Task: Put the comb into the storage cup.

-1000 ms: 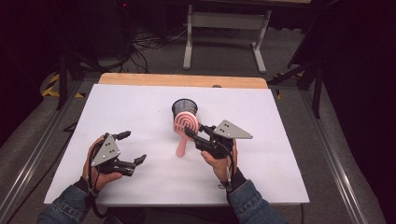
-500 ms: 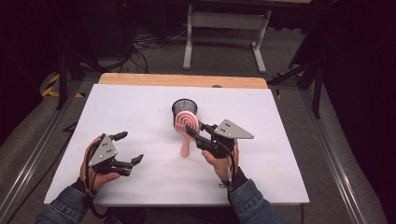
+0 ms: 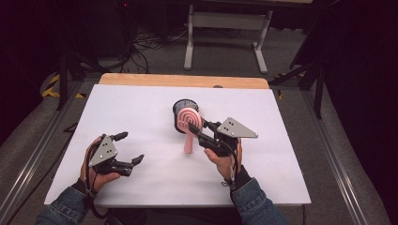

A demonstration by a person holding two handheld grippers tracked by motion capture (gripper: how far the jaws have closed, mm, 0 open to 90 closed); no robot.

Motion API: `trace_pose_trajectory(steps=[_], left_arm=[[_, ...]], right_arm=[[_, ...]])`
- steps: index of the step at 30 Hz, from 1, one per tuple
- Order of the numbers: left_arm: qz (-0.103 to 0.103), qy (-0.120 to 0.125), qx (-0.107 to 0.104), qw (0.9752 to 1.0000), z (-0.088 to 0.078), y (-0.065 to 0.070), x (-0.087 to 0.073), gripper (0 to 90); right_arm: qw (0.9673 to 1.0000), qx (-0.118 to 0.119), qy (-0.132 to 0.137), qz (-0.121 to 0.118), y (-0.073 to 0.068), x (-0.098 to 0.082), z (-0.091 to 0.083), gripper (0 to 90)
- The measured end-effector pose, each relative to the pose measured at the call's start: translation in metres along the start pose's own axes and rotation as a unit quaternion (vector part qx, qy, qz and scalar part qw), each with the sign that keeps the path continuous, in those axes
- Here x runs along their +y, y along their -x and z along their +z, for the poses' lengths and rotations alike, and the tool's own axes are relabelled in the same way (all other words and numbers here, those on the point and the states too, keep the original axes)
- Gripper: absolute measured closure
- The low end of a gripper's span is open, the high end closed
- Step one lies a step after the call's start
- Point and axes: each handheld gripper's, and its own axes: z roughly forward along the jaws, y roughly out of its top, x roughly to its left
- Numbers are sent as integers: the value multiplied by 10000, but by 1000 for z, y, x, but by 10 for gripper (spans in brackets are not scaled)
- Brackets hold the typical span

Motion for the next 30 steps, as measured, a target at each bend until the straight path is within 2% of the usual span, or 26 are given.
trace_pose_trajectory(steps=[14,30], left_arm=[[-59,15,64,10000,-6,-5,-3,65],[-83,30,52,9999,-9,-6,-5,65]], right_arm=[[9999,-92,78,-45,7,10,-2,638],[9994,-214,202,-195,15,39,0,639]])
